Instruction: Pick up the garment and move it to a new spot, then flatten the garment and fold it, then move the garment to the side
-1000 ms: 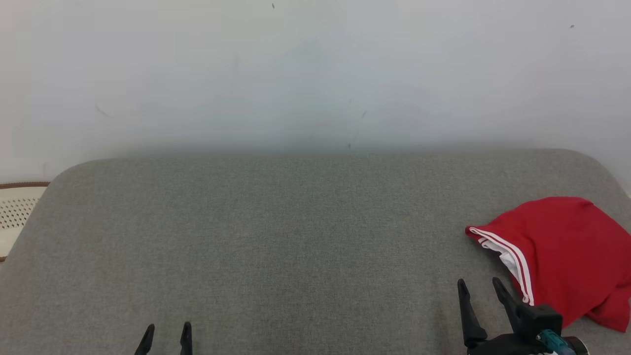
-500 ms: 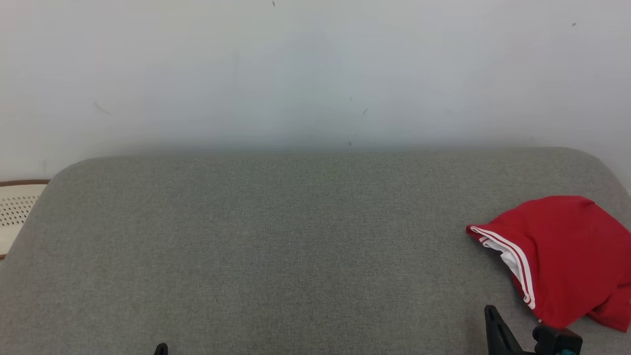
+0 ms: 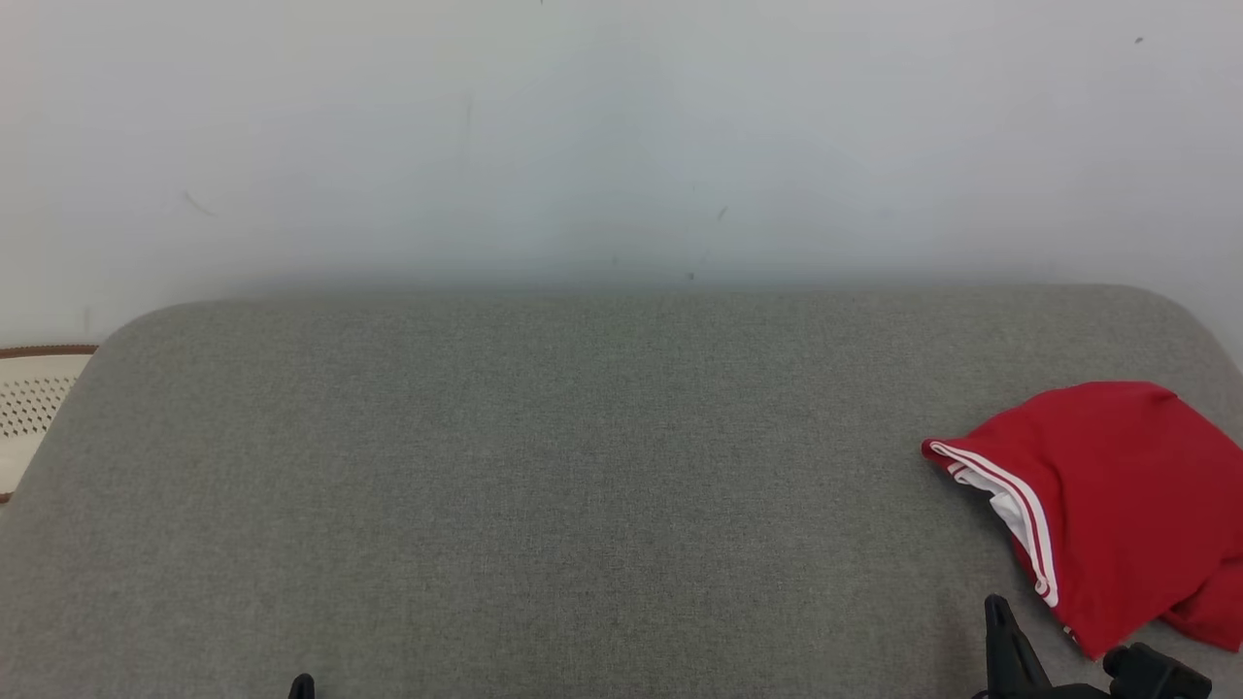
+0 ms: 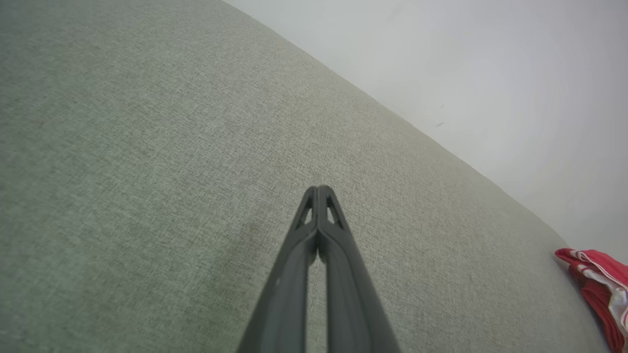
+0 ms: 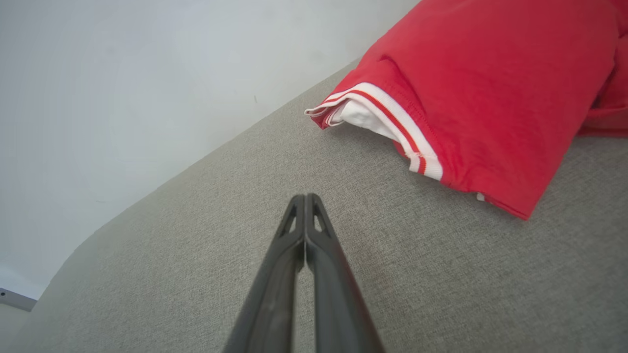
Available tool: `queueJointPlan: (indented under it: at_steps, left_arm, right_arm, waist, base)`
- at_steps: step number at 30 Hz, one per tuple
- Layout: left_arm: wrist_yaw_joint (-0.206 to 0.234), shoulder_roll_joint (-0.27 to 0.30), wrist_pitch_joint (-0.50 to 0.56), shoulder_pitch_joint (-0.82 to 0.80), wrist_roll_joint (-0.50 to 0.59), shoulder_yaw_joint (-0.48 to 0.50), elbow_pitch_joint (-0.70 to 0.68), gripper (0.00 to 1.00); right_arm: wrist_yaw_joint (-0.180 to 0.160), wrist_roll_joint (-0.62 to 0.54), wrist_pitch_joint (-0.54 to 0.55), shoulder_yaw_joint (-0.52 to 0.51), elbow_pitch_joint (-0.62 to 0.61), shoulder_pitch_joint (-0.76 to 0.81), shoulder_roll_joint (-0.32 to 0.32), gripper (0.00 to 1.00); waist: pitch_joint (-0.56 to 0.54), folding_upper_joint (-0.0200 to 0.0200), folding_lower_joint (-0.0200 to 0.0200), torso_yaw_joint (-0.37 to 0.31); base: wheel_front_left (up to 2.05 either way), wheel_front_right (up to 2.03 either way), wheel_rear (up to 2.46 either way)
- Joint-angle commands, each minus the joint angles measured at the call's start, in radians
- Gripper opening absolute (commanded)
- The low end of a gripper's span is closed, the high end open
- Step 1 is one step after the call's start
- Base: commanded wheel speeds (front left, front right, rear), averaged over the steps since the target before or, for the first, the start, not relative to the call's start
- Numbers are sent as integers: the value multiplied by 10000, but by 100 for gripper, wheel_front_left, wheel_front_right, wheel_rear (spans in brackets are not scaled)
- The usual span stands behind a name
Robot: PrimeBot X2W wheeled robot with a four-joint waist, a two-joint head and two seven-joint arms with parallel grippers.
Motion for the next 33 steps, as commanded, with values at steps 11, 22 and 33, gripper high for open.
queueJointPlan:
  at_steps: [11,22,33]
  left_arm:
    - [-176,43,522,-29,-2057,213,-442,0]
    - [-294,48,938,30,-3576,346,-653,0]
    - [-414,52,1305,85,-4929,470,-838,0]
  right_arm:
    - [-2,2096,417,-311,-676,87,70,0]
    - [-2,3645,748,-532,-1049,268,115,0]
    - [-3,5039,1044,-731,-1393,395,160,0]
  waist:
    - [91,0,-1,23]
    - [174,0,-1,44]
    - [258,0,-1,65]
  base:
    - [0,0,0]
    - [0,0,0]
    - [0,0,0]
